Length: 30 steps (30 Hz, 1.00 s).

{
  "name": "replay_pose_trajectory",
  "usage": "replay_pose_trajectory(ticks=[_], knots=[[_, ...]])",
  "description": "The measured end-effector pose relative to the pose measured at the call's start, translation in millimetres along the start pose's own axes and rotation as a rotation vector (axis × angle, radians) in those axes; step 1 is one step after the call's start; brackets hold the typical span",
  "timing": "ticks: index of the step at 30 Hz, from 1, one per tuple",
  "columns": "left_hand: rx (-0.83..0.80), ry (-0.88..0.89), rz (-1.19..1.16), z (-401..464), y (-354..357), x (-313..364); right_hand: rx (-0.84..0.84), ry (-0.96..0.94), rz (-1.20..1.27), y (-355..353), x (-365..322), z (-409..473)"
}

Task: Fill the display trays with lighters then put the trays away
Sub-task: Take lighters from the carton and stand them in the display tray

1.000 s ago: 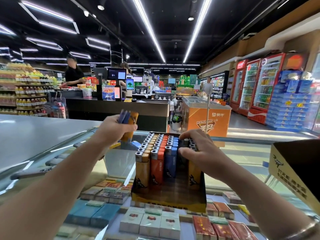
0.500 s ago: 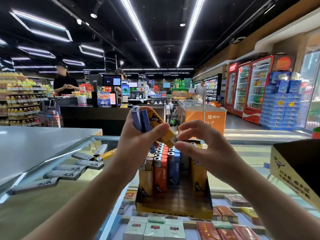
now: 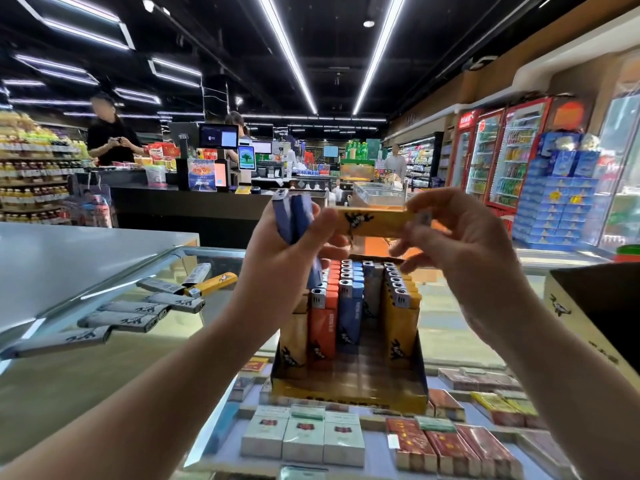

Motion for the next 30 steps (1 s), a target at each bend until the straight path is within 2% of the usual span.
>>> replay_pose_trajectory(ticks=[4,7,11,15,18,30], knots=[[0.052,-0.073,-0.011,1.1,-4.0,-5.3,0.046,0.055,0.101,-15.9,-6.9,3.6],[0.104,-0.118,0.027,2.5,-5.5,-10.8,-0.071,0.097,0.089,-18.2,-7.1,4.1],[0.101,-0.068,0.096,2.1,-4.4,-11.8,-0.288,0.044,-0.142,-10.0,-8.7,1.2],[0.074,-0.069,0.102,1.6,-6.6,-7.9,-0.420,0.002,-0.456,-7.4,-7.1,0.0],[0.081,-0.088,0.093,2.7,-8.6,-8.1,-0.492,0.010,-0.601,-8.7,-6.2,-2.0],[0.078,-0.051,0.103,0.3,-7.8,-7.7,-0.587,-0.004,-0.762,-7.6,-11.7,-6.1]])
Point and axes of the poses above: each hand's wrist, its own z-axis towards the middle knuckle, its own y-axis out of the palm, x = y × z, the point moved 2 cm from there along z, towards the middle knuckle, and after that the axes turned 3 degrees about -y, right-handed, at the moved point
